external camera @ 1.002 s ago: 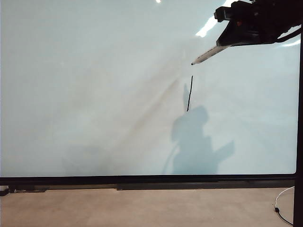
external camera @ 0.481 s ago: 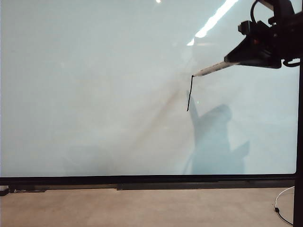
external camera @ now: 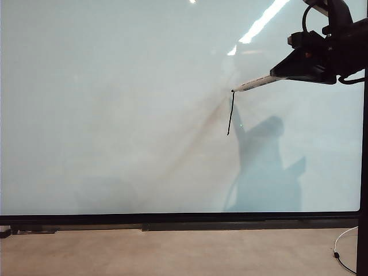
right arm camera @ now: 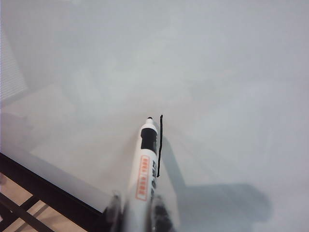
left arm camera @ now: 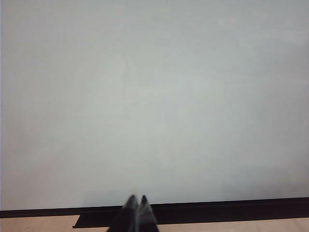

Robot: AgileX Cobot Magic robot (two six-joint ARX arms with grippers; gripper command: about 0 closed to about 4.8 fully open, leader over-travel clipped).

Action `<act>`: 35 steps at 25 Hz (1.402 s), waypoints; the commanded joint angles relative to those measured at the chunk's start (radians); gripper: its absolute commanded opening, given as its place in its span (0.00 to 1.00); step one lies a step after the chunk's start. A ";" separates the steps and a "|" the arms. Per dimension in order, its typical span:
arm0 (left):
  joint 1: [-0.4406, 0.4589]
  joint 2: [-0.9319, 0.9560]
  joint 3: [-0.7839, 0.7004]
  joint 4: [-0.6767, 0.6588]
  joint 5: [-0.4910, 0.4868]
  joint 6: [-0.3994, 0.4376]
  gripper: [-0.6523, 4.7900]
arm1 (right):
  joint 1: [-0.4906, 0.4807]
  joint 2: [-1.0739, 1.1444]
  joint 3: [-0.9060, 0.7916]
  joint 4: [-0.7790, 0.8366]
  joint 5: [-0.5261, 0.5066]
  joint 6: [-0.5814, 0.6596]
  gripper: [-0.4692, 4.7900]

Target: Pick up the pen on the shelf to the right of the whiteboard and draw a rectangle.

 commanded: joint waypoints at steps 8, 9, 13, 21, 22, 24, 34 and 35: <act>0.000 0.000 0.003 0.013 0.004 -0.003 0.11 | -0.004 0.022 0.045 0.015 0.002 -0.019 0.08; 0.000 0.000 0.003 0.013 0.003 -0.003 0.11 | -0.004 0.026 0.048 0.011 0.002 -0.019 0.08; 0.000 0.000 0.003 0.012 0.004 -0.003 0.11 | -0.005 0.028 0.049 -0.011 0.006 -0.027 0.08; 0.000 0.000 0.003 0.013 0.004 -0.003 0.11 | -0.013 0.024 0.049 -0.013 0.030 -0.033 0.08; 0.000 0.000 0.003 0.013 0.004 -0.003 0.11 | -0.014 0.021 0.049 -0.014 0.031 -0.034 0.08; 0.000 0.000 0.003 0.012 0.004 -0.003 0.11 | -0.025 0.011 0.049 -0.021 0.031 -0.035 0.08; 0.000 0.000 0.003 0.012 0.004 -0.003 0.11 | -0.064 -0.019 0.048 -0.059 0.029 -0.052 0.08; 0.000 0.000 0.003 0.012 0.004 -0.003 0.11 | -0.068 -0.019 0.048 -0.059 0.029 -0.052 0.08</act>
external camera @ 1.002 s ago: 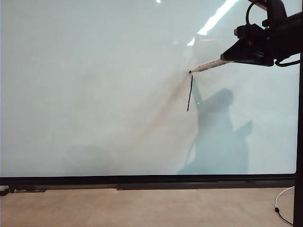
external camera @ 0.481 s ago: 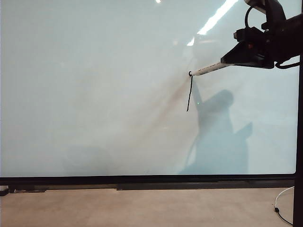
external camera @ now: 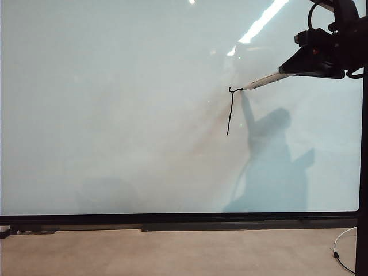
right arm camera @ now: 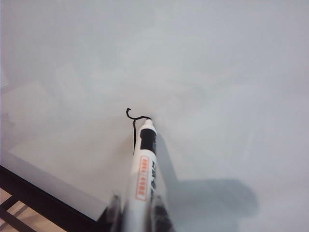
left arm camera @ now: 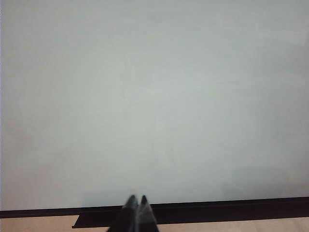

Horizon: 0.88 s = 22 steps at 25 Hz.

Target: Pick up the pen on the shelf to the right of the whiteboard and draw a rectangle.

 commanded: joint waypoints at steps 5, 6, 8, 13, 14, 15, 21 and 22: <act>0.000 0.000 0.003 0.013 0.004 -0.003 0.11 | -0.036 -0.006 0.005 0.010 0.021 -0.006 0.08; 0.000 0.000 0.003 0.012 0.004 -0.003 0.11 | -0.041 -0.006 0.005 0.010 0.021 -0.006 0.08; 0.000 0.000 0.003 0.012 0.004 -0.003 0.11 | -0.046 -0.006 0.005 0.010 0.020 -0.008 0.08; 0.000 0.000 0.003 0.012 0.004 -0.003 0.11 | -0.067 -0.006 0.005 0.010 0.018 -0.013 0.08; 0.000 0.000 0.003 0.013 0.004 -0.003 0.11 | -0.074 -0.006 0.005 0.011 0.016 -0.013 0.08; 0.000 0.000 0.003 0.012 0.004 -0.003 0.11 | -0.076 -0.007 0.005 0.010 0.017 -0.014 0.08; 0.000 0.000 0.003 0.013 0.005 -0.003 0.11 | -0.103 -0.023 0.004 0.006 0.002 -0.016 0.08; -0.002 0.000 0.003 0.013 0.004 -0.003 0.11 | -0.113 -0.032 0.004 0.003 0.002 -0.018 0.08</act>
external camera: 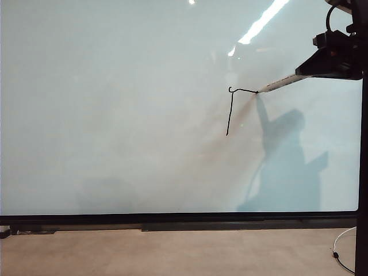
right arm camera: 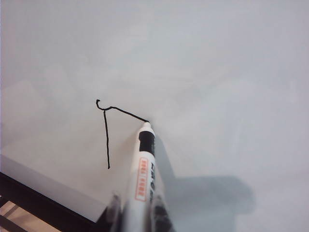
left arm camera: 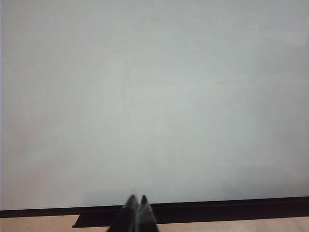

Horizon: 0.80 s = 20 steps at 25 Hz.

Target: Pick up the pen on the shelf to the right of the whiteboard and draw a rectangle.

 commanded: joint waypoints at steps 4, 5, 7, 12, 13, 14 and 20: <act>-0.001 0.000 0.003 0.013 0.004 -0.003 0.11 | -0.033 -0.033 0.006 0.010 0.051 -0.017 0.08; -0.001 0.000 0.003 0.012 0.003 -0.003 0.11 | -0.040 -0.033 0.006 0.010 0.051 -0.017 0.08; -0.001 0.000 0.003 0.012 0.003 -0.003 0.11 | -0.043 -0.034 0.006 0.009 0.051 -0.017 0.08; -0.001 0.000 0.003 0.012 0.003 -0.003 0.11 | -0.050 -0.047 0.006 0.001 0.051 -0.024 0.08; -0.001 0.000 0.003 0.012 0.004 -0.003 0.11 | -0.056 -0.051 0.006 0.000 0.051 -0.023 0.08; -0.001 0.000 0.003 0.012 0.004 -0.003 0.11 | -0.058 -0.056 0.006 -0.003 0.052 -0.024 0.08; 0.000 0.000 0.003 0.012 0.003 -0.003 0.11 | -0.080 -0.081 0.005 -0.023 0.056 -0.025 0.08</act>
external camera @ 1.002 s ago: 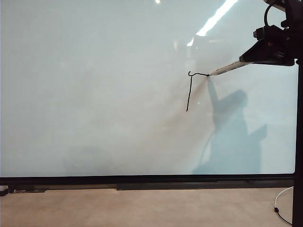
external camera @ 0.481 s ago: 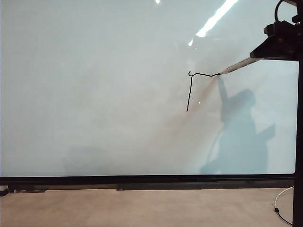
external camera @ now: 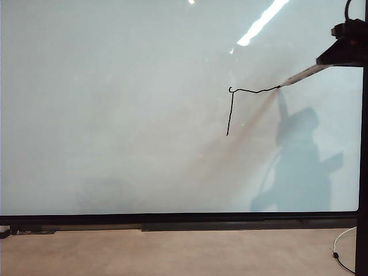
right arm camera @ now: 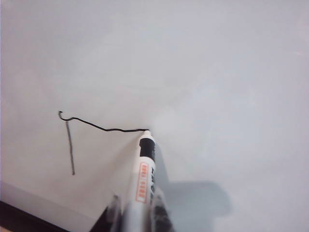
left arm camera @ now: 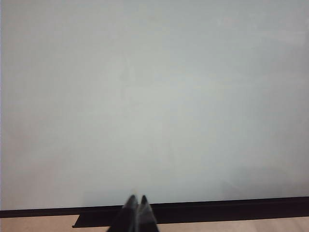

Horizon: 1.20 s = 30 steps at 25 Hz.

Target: Pick up the pen on the shelf to the right of the whiteboard and draw a rectangle.

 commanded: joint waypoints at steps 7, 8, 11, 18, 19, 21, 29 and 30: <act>0.003 0.000 0.003 0.012 0.004 -0.003 0.11 | -0.017 -0.021 0.006 0.004 0.055 -0.010 0.08; 0.003 0.000 0.003 0.012 0.004 -0.003 0.11 | -0.017 -0.024 0.006 0.002 0.055 -0.010 0.08; 0.003 0.000 0.003 0.012 0.004 -0.003 0.11 | -0.015 -0.041 0.000 -0.009 0.049 -0.013 0.08; 0.003 0.000 0.003 0.012 0.004 -0.003 0.11 | 0.023 -0.148 -0.090 -0.020 0.078 -0.002 0.08; 0.003 0.000 0.003 0.012 0.004 -0.003 0.11 | 0.029 -0.161 -0.104 -0.021 0.083 0.002 0.08; 0.003 0.000 0.003 0.012 0.004 -0.003 0.11 | 0.045 -0.193 -0.144 -0.015 0.084 0.024 0.08; 0.003 0.000 0.003 0.012 0.004 -0.003 0.11 | 0.180 -0.158 -0.178 0.011 0.145 0.040 0.08; 0.003 0.000 0.003 0.012 0.004 -0.003 0.11 | 0.196 -0.143 -0.178 0.023 0.150 0.040 0.08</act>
